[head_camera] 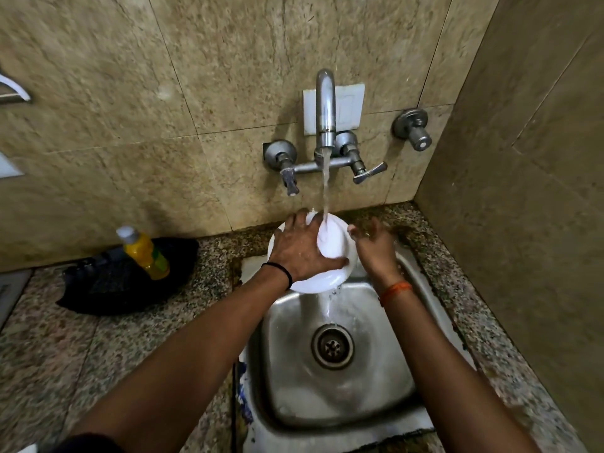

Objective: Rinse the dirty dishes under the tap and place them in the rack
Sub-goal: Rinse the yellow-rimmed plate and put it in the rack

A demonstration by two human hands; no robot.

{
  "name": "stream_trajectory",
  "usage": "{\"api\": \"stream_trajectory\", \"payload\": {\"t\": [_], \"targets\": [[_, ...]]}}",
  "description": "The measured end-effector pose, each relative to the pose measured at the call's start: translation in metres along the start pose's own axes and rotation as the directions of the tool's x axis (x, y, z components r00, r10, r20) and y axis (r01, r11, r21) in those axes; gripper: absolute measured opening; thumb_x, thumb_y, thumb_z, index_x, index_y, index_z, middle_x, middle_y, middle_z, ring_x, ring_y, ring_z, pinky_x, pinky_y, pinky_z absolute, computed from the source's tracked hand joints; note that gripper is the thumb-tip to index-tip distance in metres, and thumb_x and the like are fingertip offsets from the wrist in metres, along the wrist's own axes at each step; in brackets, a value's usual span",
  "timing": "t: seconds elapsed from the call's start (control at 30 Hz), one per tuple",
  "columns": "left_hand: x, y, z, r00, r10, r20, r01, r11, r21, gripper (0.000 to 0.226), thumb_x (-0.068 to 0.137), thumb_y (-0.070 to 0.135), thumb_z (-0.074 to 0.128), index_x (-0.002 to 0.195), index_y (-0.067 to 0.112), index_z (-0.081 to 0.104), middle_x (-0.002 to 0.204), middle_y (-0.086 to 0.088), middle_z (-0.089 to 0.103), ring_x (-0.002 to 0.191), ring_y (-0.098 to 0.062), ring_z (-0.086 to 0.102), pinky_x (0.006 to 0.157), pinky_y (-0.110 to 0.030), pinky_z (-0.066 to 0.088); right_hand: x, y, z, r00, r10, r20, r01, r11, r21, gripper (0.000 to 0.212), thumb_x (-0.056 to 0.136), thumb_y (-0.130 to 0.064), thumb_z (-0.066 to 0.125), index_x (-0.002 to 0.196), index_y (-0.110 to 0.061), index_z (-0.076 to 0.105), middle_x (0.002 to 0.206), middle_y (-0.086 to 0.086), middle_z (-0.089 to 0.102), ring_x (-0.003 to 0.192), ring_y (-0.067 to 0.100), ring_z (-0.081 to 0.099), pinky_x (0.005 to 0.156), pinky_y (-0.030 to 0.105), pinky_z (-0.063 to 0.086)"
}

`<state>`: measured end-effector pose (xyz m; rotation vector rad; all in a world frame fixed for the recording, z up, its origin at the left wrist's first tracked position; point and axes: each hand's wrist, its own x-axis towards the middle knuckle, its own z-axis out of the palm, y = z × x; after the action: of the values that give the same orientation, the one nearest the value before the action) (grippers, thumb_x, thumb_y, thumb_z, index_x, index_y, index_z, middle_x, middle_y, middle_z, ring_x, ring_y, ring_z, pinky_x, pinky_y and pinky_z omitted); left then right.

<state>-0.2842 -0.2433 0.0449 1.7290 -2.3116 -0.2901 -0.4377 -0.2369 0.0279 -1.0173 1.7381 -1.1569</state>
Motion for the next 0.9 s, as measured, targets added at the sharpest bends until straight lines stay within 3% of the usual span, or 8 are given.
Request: {"api": "stream_trajectory", "payload": {"t": [0.1,0.23,0.4,0.5,0.6,0.63,0.73,0.9], "targets": [[-0.001,0.004,0.0,1.0,-0.018,-0.012,0.018,0.999,-0.031,0.107,0.06,0.08,0.061,0.145,0.026,0.028,0.144,-0.005,0.033,0.132,-0.028,0.032,0.103,-0.05,0.039,-0.008,0.017,0.001,0.943,0.215,0.254,-0.297,0.887,0.354,0.033,0.098,-0.025,0.049,0.122,-0.004,0.059,0.119,0.018,0.066,0.101,0.028,0.065,0.087,0.041,0.054],[-0.004,0.006,0.007,1.0,0.019,0.004,-0.019,0.998,-0.059,0.108,0.065,0.083,0.052,0.15,0.025,0.02,0.149,-0.007,0.029,0.136,-0.03,0.028,0.108,-0.05,0.033,-0.014,0.02,-0.003,0.901,0.217,0.374,-0.425,0.612,0.668,0.036,0.099,-0.02,0.047,0.126,0.003,0.054,0.11,0.016,0.067,0.091,0.024,0.066,0.06,0.03,0.058],[-0.028,-0.007,0.019,0.979,0.056,-0.197,-0.113,0.949,-0.295,0.078,0.091,0.064,0.036,0.153,0.021,0.016,0.161,-0.002,0.011,0.148,-0.018,0.01,0.121,-0.035,0.012,-0.015,0.026,-0.007,0.899,0.227,0.374,-0.437,0.493,0.752,0.041,0.097,-0.02,0.049,0.131,0.002,0.049,0.122,0.02,0.063,0.108,0.031,0.062,0.074,0.041,0.059],[-0.035,-0.011,0.028,0.94,-0.335,-0.056,0.176,0.622,-0.763,0.063,0.098,0.041,0.047,0.151,0.019,0.023,0.159,-0.003,0.017,0.142,-0.018,0.023,0.114,-0.034,0.025,-0.015,0.034,-0.007,0.906,0.2,0.374,-0.424,0.447,0.788,0.036,0.098,-0.017,0.048,0.129,-0.001,0.052,0.123,0.016,0.063,0.114,0.029,0.058,0.076,0.041,0.059],[-0.031,-0.017,0.027,0.798,-0.495,0.344,0.334,-0.112,-0.936,0.033,0.098,0.018,0.05,0.131,0.013,0.05,0.121,-0.01,0.062,0.104,-0.024,0.06,0.08,-0.039,0.054,-0.017,0.039,-0.009,0.904,0.179,0.388,-0.427,0.405,0.809,0.024,0.098,-0.012,0.045,0.115,-0.006,0.06,0.112,0.009,0.069,0.104,0.023,0.063,0.079,0.036,0.059],[-0.03,-0.021,0.026,0.76,-0.478,0.44,0.36,-0.255,-0.898,0.025,0.097,0.012,0.048,0.122,0.01,0.054,0.103,-0.008,0.065,0.088,-0.02,0.061,0.07,-0.035,0.053,-0.017,0.041,-0.011,0.903,0.181,0.39,-0.43,0.413,0.803,0.022,0.098,-0.011,0.045,0.113,-0.006,0.061,0.108,0.009,0.071,0.099,0.021,0.067,0.078,0.036,0.059],[-0.033,-0.034,0.026,0.726,-0.441,0.528,0.416,-0.33,-0.848,0.02,0.097,0.001,0.042,0.11,0.007,0.057,0.08,-0.006,0.06,0.071,-0.015,0.054,0.066,-0.031,0.051,-0.018,0.04,-0.017,0.894,0.219,0.392,-0.447,0.511,0.734,0.022,0.099,-0.009,0.045,0.115,-0.002,0.058,0.093,0.008,0.075,0.085,0.018,0.071,0.066,0.032,0.061],[-0.041,-0.035,0.023,0.729,-0.395,0.558,0.443,-0.35,-0.826,0.018,0.095,-0.005,0.044,0.098,0.006,0.057,0.087,-0.01,0.065,0.077,-0.021,0.062,0.078,-0.043,0.053,-0.012,0.043,-0.021,0.904,0.262,0.337,-0.4,0.794,0.458,0.036,0.098,0.0,0.034,0.127,-0.008,0.055,0.111,0.01,0.065,0.093,0.022,0.063,0.068,0.036,0.058]]}}
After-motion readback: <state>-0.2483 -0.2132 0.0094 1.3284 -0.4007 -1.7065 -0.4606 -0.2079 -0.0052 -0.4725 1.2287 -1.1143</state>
